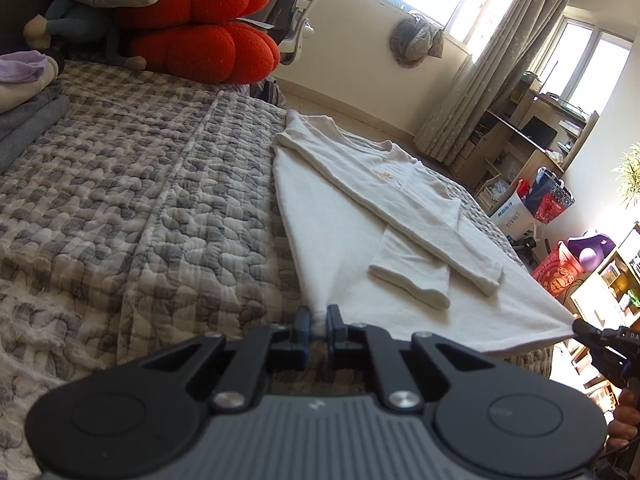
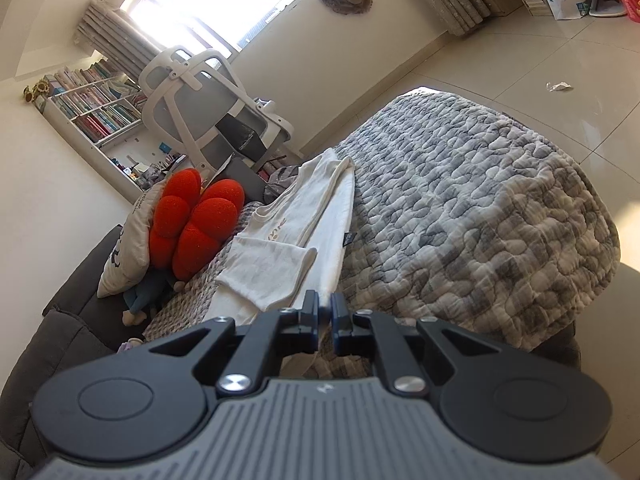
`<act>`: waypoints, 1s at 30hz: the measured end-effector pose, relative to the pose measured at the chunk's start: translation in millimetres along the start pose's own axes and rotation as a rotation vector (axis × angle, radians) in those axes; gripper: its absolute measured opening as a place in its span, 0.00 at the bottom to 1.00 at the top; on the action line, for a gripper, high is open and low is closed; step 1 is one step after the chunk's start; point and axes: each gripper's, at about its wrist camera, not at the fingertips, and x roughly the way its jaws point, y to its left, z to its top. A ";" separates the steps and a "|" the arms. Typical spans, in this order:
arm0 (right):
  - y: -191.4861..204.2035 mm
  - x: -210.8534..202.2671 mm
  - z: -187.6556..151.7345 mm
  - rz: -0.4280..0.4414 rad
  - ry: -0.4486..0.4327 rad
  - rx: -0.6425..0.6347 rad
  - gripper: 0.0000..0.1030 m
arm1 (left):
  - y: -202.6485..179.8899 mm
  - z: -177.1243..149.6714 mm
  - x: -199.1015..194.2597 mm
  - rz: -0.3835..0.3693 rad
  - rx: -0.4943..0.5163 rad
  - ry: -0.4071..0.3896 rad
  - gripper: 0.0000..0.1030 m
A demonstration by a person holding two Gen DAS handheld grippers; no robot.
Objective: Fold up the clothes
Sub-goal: 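Grasp the hem with both grippers and fold it over toward the collar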
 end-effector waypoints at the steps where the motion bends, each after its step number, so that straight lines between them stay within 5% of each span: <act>1: 2.0 -1.1 0.3 0.004 -0.002 -0.004 0.09 | -1.2 1.0 -2.1 -0.001 0.004 -0.005 0.07; 18: 19.8 -29.2 -0.4 0.032 -0.036 -0.009 0.09 | -9.1 4.4 -40.4 -0.014 0.049 -0.048 0.07; 30: 50.7 20.0 36.5 -0.035 0.032 -0.050 0.09 | -20.6 51.0 -13.3 0.042 0.111 -0.059 0.07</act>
